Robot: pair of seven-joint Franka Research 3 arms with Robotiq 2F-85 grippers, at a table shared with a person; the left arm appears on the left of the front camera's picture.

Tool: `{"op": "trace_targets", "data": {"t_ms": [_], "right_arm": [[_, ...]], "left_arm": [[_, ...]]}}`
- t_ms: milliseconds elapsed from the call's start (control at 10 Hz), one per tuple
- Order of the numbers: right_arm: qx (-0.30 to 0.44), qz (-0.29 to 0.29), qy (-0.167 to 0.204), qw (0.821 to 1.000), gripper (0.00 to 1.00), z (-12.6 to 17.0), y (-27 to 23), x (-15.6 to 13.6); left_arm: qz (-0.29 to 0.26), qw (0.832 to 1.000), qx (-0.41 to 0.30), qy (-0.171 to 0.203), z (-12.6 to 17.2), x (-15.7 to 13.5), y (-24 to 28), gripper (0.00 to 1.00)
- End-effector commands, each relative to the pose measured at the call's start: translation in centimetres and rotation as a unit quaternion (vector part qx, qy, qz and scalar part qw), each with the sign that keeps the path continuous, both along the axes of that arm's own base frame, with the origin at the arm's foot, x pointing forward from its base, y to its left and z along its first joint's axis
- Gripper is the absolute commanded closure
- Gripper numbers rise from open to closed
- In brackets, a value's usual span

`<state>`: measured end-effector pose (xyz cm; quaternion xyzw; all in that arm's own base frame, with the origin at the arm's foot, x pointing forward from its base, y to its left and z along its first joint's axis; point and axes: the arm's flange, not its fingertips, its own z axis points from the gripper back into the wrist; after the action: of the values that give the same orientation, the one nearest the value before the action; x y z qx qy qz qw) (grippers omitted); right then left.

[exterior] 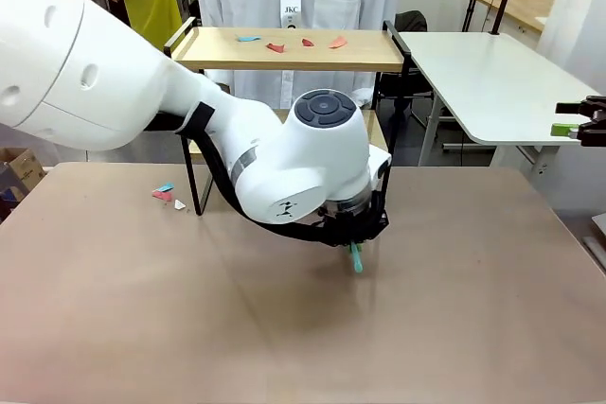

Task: Clean the shelf.
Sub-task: Clean the specific section of the Shelf indicated by the human with the Duster.

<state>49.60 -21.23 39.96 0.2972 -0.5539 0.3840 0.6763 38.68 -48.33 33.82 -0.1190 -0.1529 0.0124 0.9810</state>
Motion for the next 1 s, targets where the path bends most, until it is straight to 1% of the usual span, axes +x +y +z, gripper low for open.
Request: {"op": "trace_targets", "data": {"t_ms": [0,200,400,500,700,900], "right_arm": [[0.0,0.0,-0.002,1.0,0.0,0.2,0.2,-0.1],[0.0,0.0,-0.002,1.0,0.0,0.2,0.2,-0.1],[0.0,0.0,-0.002,1.0,0.0,0.2,0.2,-0.1],[0.0,0.0,-0.002,1.0,0.0,0.2,0.2,-0.1],[0.0,0.0,-0.002,1.0,0.0,0.2,0.2,-0.1],[0.0,0.0,-0.002,1.0,0.0,0.2,0.2,-0.1]], "left_arm": [[0.009,1.0,0.005,0.027,0.8,0.4,3.1,0.87],[0.023,0.999,0.02,0.041,1.3,0.5,5.6,0.87],[0.036,0.995,0.059,0.066,1.5,0.8,8.9,0.87],[0.052,0.992,0.086,0.073,1.5,0.9,10.5,0.87],[0.076,0.987,0.111,0.089,1.4,0.9,13.7,0.87],[0.112,0.98,0.135,0.094,1.7,0.8,16.8,0.87]]}}
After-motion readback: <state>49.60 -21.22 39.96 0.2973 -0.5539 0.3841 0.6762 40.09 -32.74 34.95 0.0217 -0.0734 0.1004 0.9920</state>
